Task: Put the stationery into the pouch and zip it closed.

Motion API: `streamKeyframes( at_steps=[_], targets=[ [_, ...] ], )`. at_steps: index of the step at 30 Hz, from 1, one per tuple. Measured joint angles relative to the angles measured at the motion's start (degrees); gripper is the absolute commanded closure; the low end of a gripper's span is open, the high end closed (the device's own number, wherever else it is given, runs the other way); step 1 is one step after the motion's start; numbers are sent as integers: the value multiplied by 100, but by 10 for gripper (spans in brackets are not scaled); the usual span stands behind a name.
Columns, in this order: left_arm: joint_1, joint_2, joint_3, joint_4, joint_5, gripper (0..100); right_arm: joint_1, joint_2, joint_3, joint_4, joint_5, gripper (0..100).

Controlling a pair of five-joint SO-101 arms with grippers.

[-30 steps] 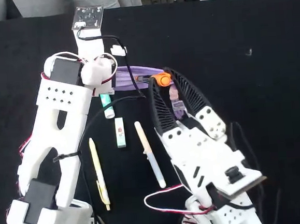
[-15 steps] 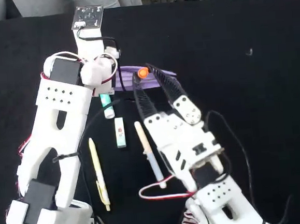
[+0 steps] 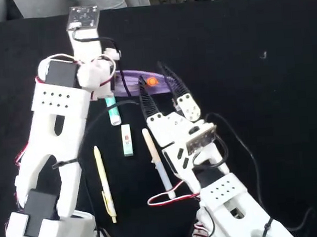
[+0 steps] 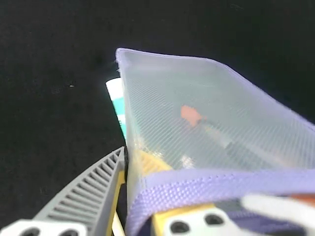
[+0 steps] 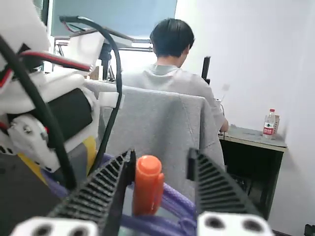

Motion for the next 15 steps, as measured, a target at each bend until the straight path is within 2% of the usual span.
streamKeyframes(
  at_steps=[7, 15],
  targets=[
    [-176, 0, 9, 0, 0, 971, 0, 0, 0, 0, -35, 671],
    [-211, 0, 9, 0, 0, 971, 0, -580, 0, 132, -44, 663]
  ],
)
